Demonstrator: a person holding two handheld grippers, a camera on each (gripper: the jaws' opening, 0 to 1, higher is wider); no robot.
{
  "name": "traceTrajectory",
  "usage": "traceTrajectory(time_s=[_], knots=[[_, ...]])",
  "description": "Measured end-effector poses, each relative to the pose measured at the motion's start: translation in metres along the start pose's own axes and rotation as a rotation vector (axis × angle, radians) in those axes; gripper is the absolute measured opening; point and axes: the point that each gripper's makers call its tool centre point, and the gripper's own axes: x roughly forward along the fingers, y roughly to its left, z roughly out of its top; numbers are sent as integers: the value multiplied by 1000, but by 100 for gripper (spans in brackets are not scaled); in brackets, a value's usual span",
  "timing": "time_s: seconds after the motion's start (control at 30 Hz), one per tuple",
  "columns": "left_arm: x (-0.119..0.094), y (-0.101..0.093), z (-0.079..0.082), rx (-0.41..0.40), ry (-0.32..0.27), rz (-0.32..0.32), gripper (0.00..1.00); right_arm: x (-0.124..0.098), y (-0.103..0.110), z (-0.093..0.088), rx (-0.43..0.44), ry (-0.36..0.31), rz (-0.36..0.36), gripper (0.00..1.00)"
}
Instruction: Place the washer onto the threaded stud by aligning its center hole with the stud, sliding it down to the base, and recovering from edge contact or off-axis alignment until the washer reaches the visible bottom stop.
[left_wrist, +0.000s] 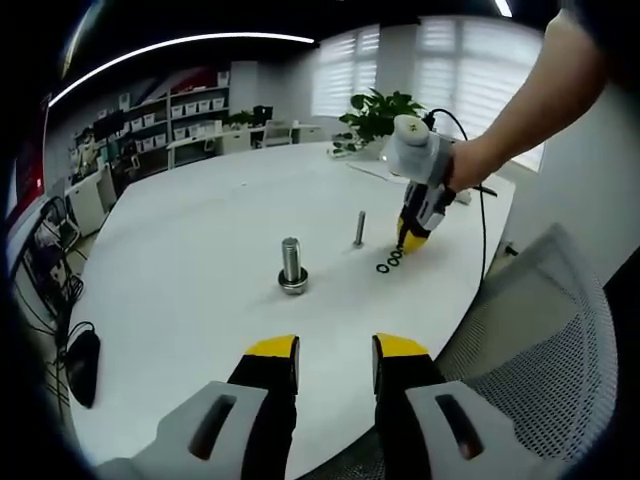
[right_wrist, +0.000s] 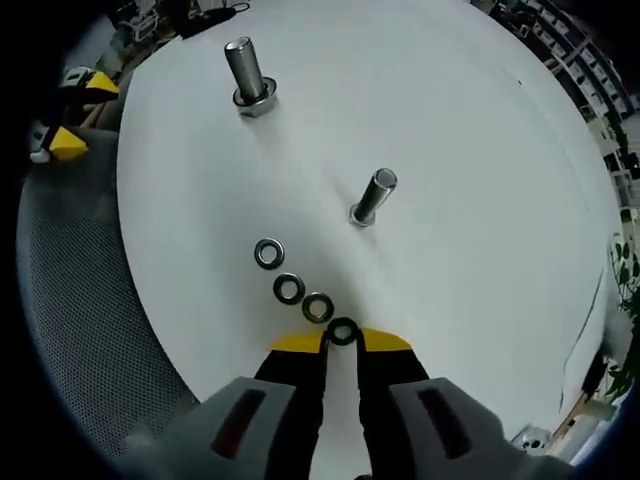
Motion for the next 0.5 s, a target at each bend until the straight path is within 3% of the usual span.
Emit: traceTrajectory(time_s=[0.27, 0.5], knots=[[-1, 0, 0, -1, -3, -1, 28, -10, -6, -2, 30, -6, -16, 13], [0, 0, 1, 0, -6, -4, 28, -27, -10, 14, 12, -61, -17, 13]])
